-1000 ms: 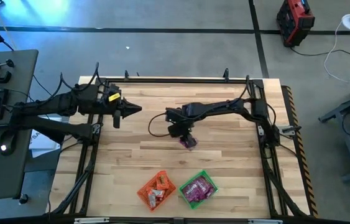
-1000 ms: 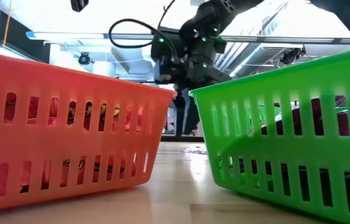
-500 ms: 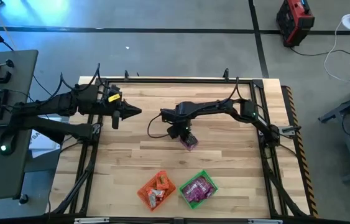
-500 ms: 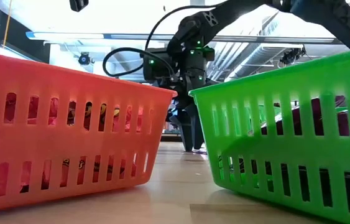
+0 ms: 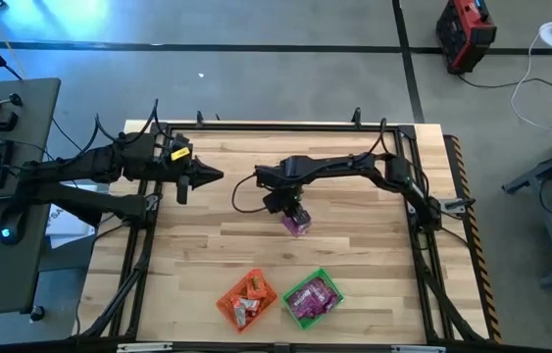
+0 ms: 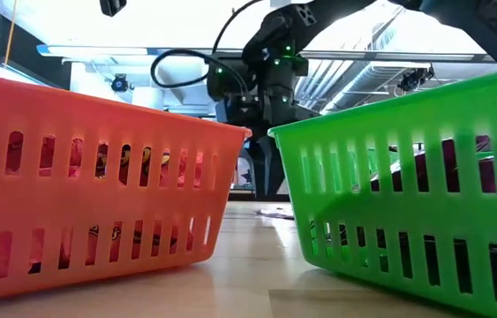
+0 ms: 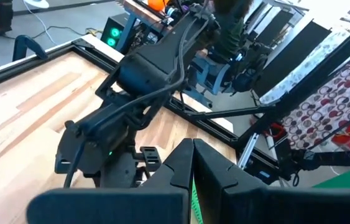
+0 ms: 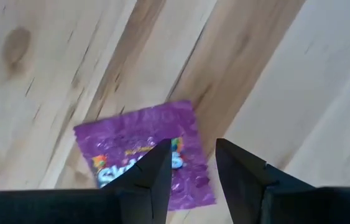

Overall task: Sort candy by brand, put in halloween buckets
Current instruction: Put the purple candy into the green bin

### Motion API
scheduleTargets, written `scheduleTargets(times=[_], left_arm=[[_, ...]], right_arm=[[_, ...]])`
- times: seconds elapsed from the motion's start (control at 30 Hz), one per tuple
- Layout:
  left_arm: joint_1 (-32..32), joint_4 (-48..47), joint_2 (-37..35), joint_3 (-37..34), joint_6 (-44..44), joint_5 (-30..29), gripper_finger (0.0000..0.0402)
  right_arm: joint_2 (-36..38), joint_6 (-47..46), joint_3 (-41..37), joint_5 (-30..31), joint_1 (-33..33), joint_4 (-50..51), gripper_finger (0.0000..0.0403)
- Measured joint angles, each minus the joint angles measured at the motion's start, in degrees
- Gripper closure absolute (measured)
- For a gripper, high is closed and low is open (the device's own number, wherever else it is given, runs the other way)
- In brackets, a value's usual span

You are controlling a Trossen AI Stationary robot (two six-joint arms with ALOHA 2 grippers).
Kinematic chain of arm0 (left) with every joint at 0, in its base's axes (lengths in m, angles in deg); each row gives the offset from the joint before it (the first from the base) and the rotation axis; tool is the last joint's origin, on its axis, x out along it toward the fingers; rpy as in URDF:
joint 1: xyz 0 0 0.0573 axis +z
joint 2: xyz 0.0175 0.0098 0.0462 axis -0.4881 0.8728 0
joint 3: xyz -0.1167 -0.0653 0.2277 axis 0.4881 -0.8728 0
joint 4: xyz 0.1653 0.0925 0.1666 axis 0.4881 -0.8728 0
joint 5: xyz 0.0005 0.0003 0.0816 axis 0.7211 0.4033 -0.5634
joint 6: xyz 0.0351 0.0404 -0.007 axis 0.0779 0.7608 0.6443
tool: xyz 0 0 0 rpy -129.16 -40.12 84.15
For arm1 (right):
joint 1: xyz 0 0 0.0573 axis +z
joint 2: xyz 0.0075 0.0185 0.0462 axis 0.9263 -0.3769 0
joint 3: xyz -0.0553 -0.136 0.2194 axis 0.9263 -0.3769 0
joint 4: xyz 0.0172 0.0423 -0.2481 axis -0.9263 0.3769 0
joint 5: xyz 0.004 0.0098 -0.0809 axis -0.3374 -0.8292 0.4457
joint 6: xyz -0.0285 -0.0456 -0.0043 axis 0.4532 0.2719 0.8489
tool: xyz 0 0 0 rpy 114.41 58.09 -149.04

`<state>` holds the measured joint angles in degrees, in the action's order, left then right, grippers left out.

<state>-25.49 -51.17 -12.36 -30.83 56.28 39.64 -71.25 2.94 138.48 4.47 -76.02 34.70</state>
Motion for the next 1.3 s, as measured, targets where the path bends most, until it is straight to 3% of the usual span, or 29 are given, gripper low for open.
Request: scheduleTargets(times=[0.5,0.6,0.77,1.0,1.3], left_arm=[[0.0,-0.8,0.0,0.0,-1.0,0.0,0.0401],[0.0,-1.5,0.0,0.0,-1.0,0.0,0.0401],[0.0,-1.6,0.0,0.0,-1.0,0.0,0.0401],[0.0,-1.6,-1.4,0.0,-0.9,0.0,0.0401],[3.6,-1.3,-5.8,0.0,2.2,-0.3,0.0402]], right_arm=[[-0.7,0.0,-4.4,0.0,-0.5,-4.8,0.0287],[-0.7,-0.1,-4.4,0.9,-0.5,-5.1,0.0312],[-0.7,0.0,-4.4,1.8,-0.5,-5.6,0.0393],[-0.3,-2.6,-3.0,1.9,-0.4,-1.8,0.0401],[12.1,-11.0,-2.2,-3.2,-0.6,1.8,0.0403]])
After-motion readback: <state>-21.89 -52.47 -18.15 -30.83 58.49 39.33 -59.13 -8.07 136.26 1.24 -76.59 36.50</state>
